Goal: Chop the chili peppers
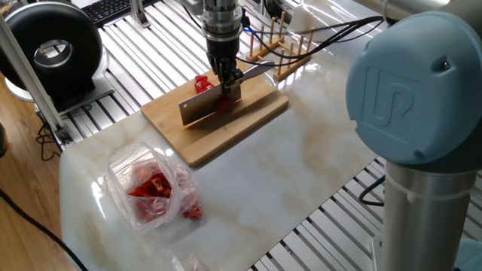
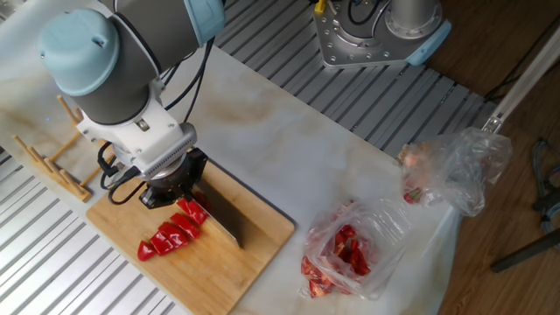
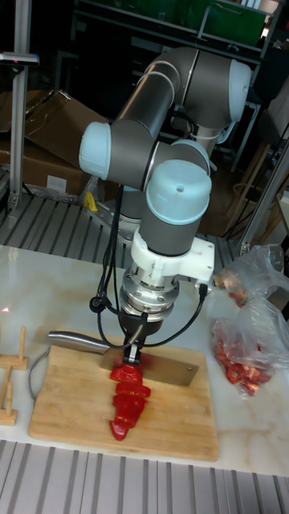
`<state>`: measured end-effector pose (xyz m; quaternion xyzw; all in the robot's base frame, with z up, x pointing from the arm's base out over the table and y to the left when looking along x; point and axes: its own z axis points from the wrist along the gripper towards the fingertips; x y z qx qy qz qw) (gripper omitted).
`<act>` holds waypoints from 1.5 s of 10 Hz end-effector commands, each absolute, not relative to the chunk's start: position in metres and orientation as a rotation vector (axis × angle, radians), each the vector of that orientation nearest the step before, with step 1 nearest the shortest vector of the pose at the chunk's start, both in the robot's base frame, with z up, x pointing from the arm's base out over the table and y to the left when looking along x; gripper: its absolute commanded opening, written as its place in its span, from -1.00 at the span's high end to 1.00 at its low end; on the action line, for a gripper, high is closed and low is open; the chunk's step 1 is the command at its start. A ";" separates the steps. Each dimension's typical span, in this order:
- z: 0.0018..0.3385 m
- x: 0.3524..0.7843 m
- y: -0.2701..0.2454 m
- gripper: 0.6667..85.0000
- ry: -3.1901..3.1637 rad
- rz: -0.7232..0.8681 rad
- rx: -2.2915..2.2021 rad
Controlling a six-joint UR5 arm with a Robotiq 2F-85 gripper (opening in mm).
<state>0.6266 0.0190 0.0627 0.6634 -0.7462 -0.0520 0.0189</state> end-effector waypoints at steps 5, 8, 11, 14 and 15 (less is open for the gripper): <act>0.073 0.625 0.033 0.98 -2.323 -0.236 2.093; 0.064 0.629 0.034 0.98 -2.340 -0.206 2.086; 0.055 0.631 0.034 0.98 -2.344 -0.191 2.098; 0.070 0.633 0.027 0.98 -2.314 -0.161 2.104; 0.070 0.634 0.026 0.98 -2.312 -0.152 2.102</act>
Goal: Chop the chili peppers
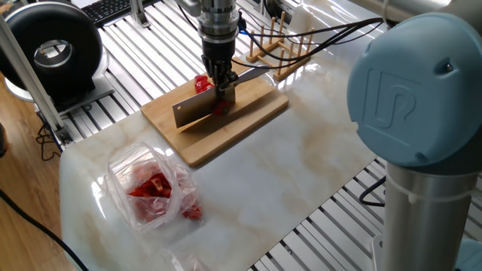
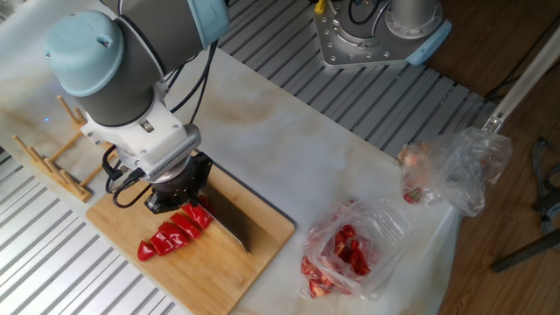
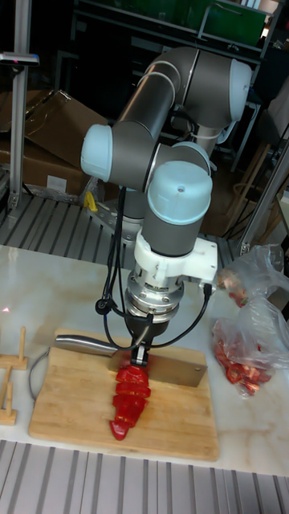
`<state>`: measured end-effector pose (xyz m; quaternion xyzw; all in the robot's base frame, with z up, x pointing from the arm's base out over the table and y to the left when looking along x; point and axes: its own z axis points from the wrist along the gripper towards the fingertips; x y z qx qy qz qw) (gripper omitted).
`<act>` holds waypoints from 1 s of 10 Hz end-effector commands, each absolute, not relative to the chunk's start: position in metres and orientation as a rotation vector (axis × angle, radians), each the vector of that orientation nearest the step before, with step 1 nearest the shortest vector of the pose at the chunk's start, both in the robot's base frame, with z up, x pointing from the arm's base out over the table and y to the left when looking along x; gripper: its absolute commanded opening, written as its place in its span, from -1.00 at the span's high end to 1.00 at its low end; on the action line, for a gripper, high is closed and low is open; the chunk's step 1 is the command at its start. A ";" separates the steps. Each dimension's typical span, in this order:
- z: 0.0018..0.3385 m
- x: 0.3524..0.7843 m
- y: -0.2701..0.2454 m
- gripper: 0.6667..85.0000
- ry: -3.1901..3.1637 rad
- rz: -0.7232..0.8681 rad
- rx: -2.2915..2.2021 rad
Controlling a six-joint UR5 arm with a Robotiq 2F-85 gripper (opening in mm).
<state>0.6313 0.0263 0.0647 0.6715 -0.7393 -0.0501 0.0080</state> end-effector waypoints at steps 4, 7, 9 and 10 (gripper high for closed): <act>0.055 0.633 0.034 0.98 -2.352 -0.167 2.093; 0.065 0.634 0.017 0.98 -2.296 -0.116 2.098; 0.067 0.636 0.009 0.98 -2.275 -0.068 2.082; 0.068 0.636 0.010 0.98 -2.271 -0.066 2.079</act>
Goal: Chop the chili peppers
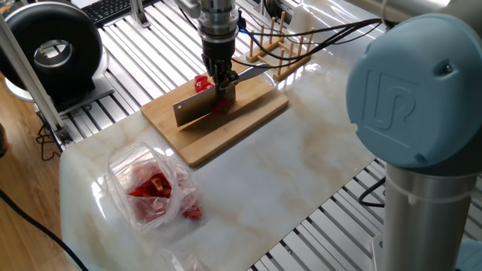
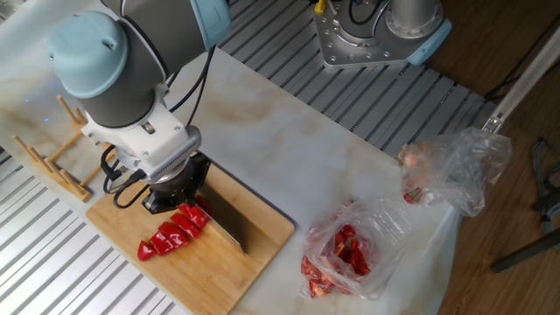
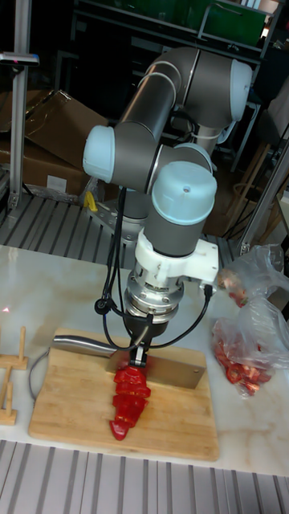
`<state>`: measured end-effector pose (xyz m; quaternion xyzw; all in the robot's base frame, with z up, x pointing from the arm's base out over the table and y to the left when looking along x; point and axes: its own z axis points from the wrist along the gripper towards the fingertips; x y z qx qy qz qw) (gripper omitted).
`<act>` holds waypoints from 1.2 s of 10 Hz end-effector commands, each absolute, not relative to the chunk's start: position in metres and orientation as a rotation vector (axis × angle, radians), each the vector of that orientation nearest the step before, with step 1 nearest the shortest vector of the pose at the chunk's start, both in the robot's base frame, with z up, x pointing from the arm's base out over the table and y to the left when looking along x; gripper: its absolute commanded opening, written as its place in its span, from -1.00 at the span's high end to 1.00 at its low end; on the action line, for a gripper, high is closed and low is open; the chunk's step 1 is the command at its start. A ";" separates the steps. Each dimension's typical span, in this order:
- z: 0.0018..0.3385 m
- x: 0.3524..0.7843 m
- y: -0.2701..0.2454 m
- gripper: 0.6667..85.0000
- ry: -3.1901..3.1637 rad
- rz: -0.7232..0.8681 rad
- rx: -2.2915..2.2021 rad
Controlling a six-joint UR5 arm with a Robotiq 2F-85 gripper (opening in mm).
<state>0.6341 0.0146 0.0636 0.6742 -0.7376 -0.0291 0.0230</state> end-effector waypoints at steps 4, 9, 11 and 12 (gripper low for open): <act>0.063 0.632 0.012 0.98 -2.287 -0.081 2.075; 0.065 0.627 0.002 0.98 -2.272 -0.121 2.099; 0.064 0.625 0.005 0.98 -2.282 -0.145 2.110; 0.064 0.625 0.009 0.98 -2.289 -0.162 2.114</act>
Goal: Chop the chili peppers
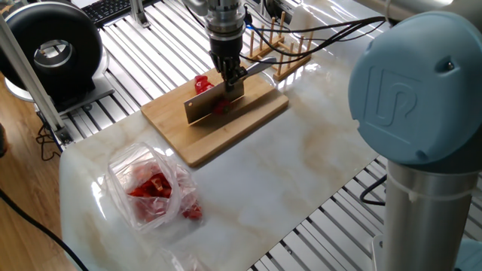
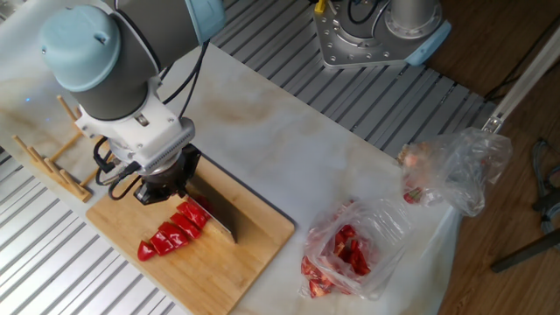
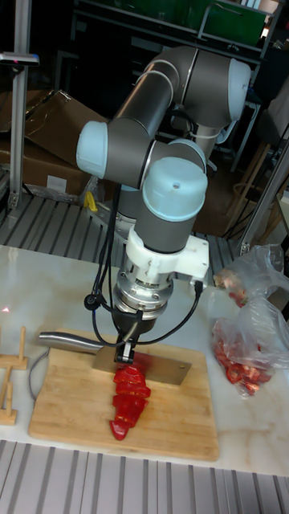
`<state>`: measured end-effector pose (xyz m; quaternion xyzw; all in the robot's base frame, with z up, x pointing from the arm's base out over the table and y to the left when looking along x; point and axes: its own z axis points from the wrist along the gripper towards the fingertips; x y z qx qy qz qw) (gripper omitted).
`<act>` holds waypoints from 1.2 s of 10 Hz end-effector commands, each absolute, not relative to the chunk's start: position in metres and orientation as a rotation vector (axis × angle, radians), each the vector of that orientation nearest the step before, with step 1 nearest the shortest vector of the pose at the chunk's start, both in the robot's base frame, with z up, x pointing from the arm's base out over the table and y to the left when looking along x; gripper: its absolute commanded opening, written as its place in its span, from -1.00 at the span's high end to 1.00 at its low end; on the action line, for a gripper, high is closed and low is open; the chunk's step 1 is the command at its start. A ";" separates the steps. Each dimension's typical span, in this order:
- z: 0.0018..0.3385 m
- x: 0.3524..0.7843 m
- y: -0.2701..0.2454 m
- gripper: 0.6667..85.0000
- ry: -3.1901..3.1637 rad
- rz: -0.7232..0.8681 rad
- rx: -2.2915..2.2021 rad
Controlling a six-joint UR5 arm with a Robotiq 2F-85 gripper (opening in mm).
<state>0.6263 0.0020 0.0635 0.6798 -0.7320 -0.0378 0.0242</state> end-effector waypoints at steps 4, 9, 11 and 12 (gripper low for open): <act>0.070 0.626 0.020 0.98 -2.301 -0.228 2.128; 0.063 0.630 0.043 0.98 -2.351 -0.226 2.110; 0.063 0.631 0.040 0.98 -2.338 -0.199 2.106; 0.065 0.632 0.040 0.98 -2.334 -0.192 2.105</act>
